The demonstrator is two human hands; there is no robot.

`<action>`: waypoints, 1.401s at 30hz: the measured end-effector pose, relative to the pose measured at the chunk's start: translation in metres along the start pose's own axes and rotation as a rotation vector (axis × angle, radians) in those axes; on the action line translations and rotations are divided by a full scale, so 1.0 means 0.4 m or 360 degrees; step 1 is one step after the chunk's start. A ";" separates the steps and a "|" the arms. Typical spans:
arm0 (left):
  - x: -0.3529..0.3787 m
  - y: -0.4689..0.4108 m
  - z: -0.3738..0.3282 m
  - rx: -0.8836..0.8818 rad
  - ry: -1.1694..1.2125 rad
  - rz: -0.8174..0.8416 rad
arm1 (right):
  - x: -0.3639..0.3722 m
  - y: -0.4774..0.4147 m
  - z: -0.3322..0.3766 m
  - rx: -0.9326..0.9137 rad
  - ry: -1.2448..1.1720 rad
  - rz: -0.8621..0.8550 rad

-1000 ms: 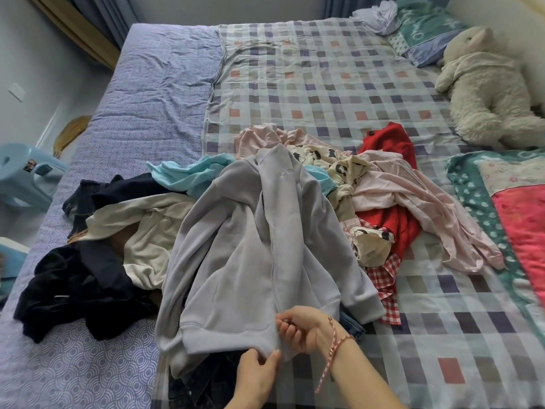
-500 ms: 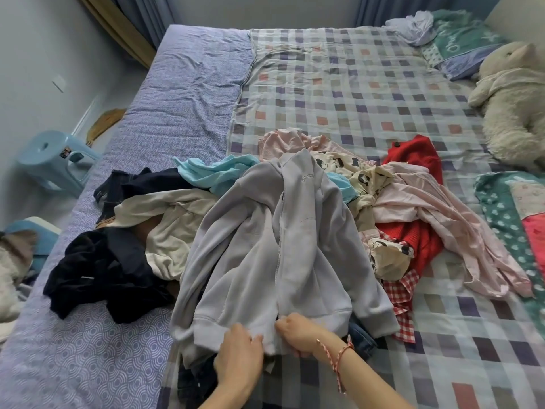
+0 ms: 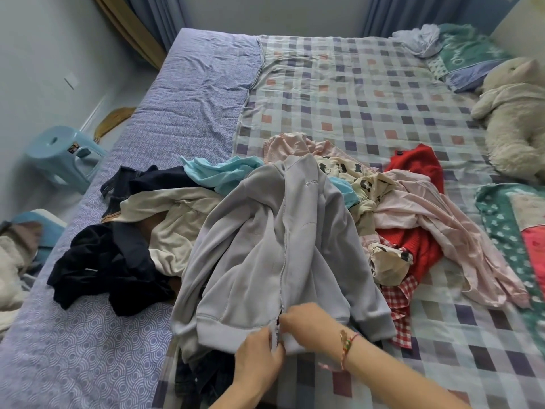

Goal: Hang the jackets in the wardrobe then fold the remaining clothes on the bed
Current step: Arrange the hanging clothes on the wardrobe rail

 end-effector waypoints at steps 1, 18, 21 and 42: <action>-0.002 -0.004 -0.003 0.0040 0.0080 -0.0008 | -0.018 -0.012 -0.012 -0.0024 -0.0024 -0.0011; -0.012 0.043 0.083 0.0257 0.0098 0.0269 | -0.136 -0.067 0.029 -0.0243 -0.0148 -0.0263; 0.046 0.081 0.123 0.0250 -0.0076 0.0631 | -0.066 0.021 0.121 -0.0466 0.0019 -0.0313; 0.127 -0.291 -0.110 0.0848 -0.0587 0.0871 | -0.034 0.099 0.024 -0.0157 -0.0243 -0.0617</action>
Point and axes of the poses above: each hand's wrist, its own y-axis away from the middle knuckle, its own x-axis out of the palm, z = x × y, the point moved 10 cm from there along -y, towards the middle knuckle, and after that the axes turned 10 degrees about x, right-handed, at the moved point
